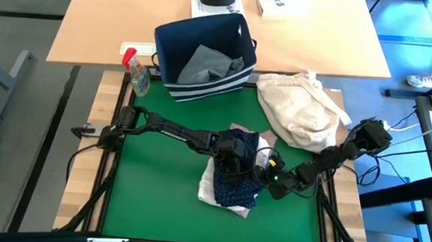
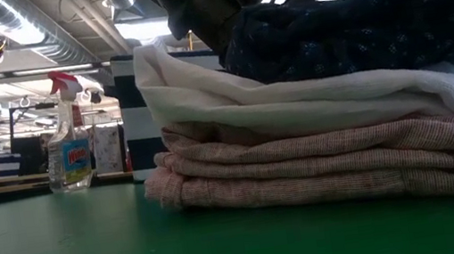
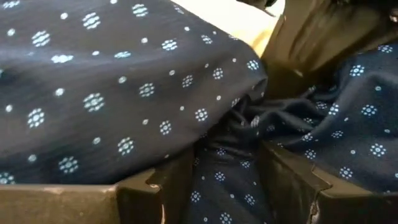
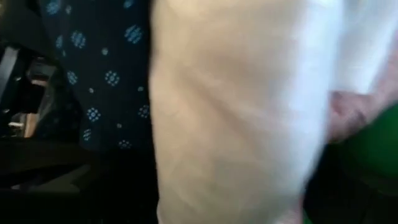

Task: Fold laundry
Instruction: Put the stacked polos into the blue laundry bin

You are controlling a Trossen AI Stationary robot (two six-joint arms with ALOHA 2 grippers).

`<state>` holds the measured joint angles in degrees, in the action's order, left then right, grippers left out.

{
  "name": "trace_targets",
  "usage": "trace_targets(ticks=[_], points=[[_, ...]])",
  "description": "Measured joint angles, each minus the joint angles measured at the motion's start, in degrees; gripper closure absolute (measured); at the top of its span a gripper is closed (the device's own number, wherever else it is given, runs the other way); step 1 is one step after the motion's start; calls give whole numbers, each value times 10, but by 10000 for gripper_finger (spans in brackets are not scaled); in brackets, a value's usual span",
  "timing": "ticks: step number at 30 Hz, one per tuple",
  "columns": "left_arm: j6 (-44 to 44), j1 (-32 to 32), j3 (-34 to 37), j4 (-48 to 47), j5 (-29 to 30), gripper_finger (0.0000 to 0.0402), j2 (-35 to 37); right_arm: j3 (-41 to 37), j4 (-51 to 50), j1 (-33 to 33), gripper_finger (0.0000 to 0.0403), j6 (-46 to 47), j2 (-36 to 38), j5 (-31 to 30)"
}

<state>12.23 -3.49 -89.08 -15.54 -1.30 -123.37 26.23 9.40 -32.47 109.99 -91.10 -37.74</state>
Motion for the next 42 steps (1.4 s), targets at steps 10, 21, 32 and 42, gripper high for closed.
trace_targets(ticks=[10, 21, 32, 42], points=[[-34, -2, 1, 2, -26, 223, 0, 0, 112, 38, 24, -90, -44, 8], [-54, -9, 2, 35, -28, 223, -2, 0, 137, 59, 142, -163, -47, 42], [-66, -8, 1, 59, -26, 223, -3, 1, 130, 60, 327, -192, -48, 30], [-50, -6, -1, -124, 29, 223, 116, 2, 119, 60, 339, -221, -49, 42]])
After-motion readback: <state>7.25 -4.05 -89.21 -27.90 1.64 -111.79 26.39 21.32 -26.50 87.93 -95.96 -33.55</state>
